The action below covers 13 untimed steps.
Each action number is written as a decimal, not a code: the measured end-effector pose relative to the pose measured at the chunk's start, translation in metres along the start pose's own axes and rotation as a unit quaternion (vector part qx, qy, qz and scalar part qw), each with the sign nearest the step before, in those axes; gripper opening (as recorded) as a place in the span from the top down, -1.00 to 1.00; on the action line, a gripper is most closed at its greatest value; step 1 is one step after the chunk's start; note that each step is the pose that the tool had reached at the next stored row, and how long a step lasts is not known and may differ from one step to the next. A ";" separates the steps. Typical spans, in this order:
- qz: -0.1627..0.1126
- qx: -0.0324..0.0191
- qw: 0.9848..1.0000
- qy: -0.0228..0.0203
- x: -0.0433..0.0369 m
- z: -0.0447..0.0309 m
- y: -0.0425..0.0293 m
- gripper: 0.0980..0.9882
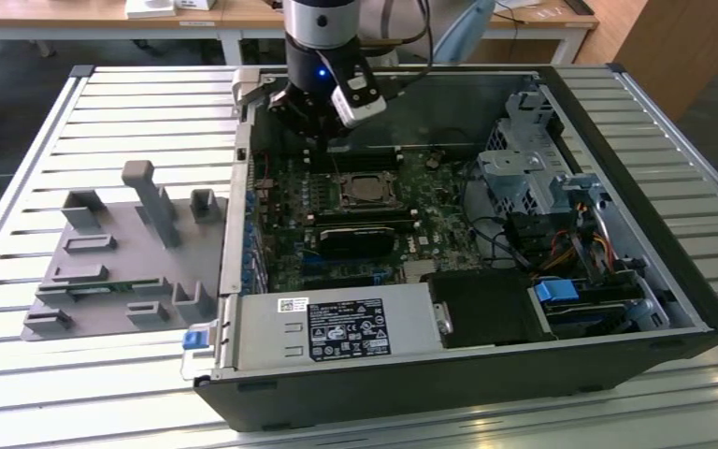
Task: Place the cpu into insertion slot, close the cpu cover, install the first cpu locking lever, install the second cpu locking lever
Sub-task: 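Install the first cpu locking lever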
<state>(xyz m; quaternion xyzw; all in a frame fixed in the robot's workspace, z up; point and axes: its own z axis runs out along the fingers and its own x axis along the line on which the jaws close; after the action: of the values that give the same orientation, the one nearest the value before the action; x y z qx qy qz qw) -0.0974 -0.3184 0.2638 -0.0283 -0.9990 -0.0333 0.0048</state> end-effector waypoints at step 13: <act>0.000 0.000 1.000 -0.001 0.0027 0.0064 0.0113 0.98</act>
<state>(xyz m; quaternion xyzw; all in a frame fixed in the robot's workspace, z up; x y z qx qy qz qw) -0.0995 -0.3066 0.2582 -0.0282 -0.9990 -0.0333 0.0035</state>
